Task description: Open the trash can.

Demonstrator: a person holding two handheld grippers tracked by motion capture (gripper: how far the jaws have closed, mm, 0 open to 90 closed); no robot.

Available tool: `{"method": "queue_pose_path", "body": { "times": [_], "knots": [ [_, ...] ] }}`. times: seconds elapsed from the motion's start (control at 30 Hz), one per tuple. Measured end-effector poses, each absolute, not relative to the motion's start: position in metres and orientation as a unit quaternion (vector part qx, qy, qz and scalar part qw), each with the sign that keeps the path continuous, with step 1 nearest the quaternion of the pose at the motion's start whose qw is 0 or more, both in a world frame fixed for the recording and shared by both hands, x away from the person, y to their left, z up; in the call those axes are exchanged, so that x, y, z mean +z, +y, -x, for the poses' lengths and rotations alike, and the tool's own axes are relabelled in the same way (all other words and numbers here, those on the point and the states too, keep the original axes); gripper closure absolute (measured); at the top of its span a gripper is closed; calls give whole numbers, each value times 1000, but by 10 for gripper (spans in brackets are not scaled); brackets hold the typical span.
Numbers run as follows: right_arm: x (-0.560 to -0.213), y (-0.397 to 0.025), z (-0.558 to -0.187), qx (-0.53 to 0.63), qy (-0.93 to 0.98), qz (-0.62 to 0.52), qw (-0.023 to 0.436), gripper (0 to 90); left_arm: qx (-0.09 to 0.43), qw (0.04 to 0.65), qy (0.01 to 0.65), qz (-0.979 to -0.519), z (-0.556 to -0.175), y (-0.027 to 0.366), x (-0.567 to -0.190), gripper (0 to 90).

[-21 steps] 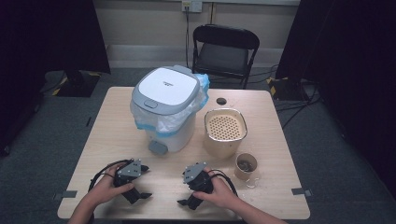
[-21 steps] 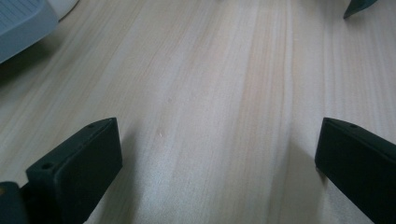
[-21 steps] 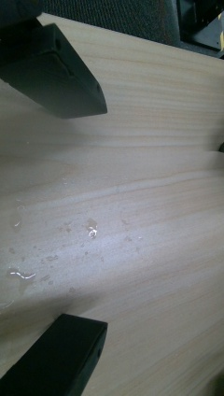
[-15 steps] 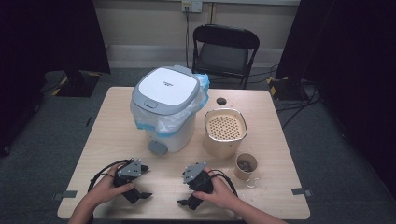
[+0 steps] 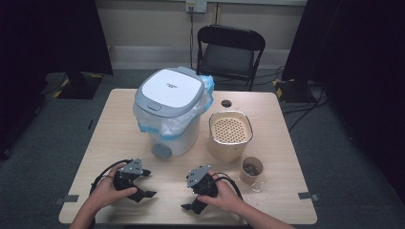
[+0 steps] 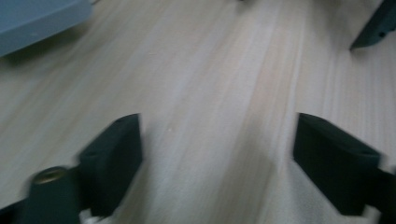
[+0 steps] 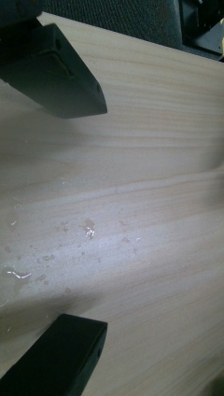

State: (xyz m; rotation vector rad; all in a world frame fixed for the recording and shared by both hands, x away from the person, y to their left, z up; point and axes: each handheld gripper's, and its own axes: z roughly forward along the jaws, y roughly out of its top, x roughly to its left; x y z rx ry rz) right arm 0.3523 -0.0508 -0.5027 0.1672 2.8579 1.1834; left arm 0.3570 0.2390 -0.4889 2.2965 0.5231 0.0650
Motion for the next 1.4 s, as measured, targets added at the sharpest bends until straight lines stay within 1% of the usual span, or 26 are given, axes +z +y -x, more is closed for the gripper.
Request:
{"method": "queue_pose_path", "body": {
  "times": [0.03, 0.07, 0.13, 0.17, 0.27, 0.47, 0.8, 0.97, 1.4],
  "knots": [
    [-503, -51, -352, 382, 922, -54, 22, 0, 27, 382, 207, -900, -358, 240, -486, 167],
    [-503, -51, -352, 381, 923, -55, 22, 0, 27, 385, 213, -898, -358, 241, -484, 197],
    [-503, -51, -352, 381, 923, -55, 22, 0, 18, 397, 226, -889, -359, 242, -476, 152],
    [-503, -51, -352, 382, 922, -54, 22, 0, 18, 400, 231, -887, -360, 242, -472, 165],
    [-503, -51, -352, 382, 922, -54, 22, 0, 22, 406, 243, -881, -361, 242, -462, 161],
    [-503, -51, -352, 381, 923, -55, 22, 0, 12, 395, 274, -877, -360, 243, -449, 168],
    [-503, -51, -352, 382, 922, -54, 22, 0, 11, 395, 305, -866, -362, 249, -416, 226],
    [-503, -51, -352, 381, 923, -55, 22, 0, 20, 389, 311, -867, -365, 249, -399, 254],
    [-503, -51, -352, 383, 922, -53, 24, 0, 30, 387, 311, -867, -373, 245, -370, 297]
  ]
}}
